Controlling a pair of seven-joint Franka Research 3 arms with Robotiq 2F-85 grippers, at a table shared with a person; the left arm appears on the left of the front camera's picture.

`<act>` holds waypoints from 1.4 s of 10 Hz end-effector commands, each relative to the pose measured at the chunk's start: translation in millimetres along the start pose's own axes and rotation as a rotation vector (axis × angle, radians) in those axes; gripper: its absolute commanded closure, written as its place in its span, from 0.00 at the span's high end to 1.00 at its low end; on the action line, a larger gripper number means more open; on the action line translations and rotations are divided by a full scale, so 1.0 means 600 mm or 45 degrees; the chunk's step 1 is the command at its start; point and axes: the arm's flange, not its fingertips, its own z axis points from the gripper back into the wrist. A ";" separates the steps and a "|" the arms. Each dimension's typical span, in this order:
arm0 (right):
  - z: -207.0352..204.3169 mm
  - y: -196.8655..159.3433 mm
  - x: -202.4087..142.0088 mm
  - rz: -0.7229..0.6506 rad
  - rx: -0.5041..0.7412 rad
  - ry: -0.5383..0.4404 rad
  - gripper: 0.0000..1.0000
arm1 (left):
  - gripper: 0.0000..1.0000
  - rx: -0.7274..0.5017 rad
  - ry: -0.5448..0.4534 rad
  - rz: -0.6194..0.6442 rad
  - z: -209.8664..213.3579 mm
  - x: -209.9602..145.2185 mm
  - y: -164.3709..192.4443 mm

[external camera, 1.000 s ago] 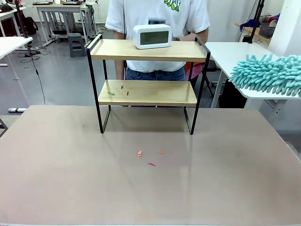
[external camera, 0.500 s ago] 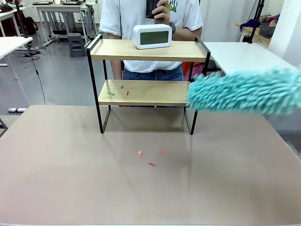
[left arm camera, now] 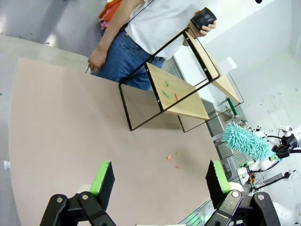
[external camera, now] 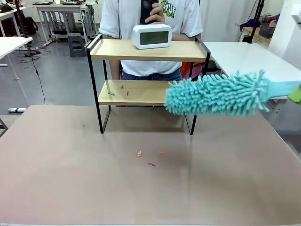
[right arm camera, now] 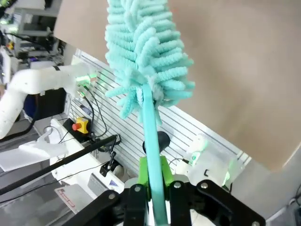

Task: Clean the shelf.
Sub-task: Clean the remaining tier of the Shelf with the Duster once objects are removed.

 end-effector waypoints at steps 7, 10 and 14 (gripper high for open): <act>-0.156 0.065 0.299 -0.065 -0.189 -0.337 0.12 | 1.00 -0.017 -0.024 -0.027 -0.003 0.000 -0.002; -0.238 0.062 0.353 -0.158 -0.197 -0.252 0.12 | 1.00 -0.017 -0.024 -0.027 -0.003 0.000 -0.002; -0.254 0.049 0.356 -0.161 -0.276 -0.323 0.12 | 1.00 -0.017 -0.024 -0.027 -0.003 0.000 -0.002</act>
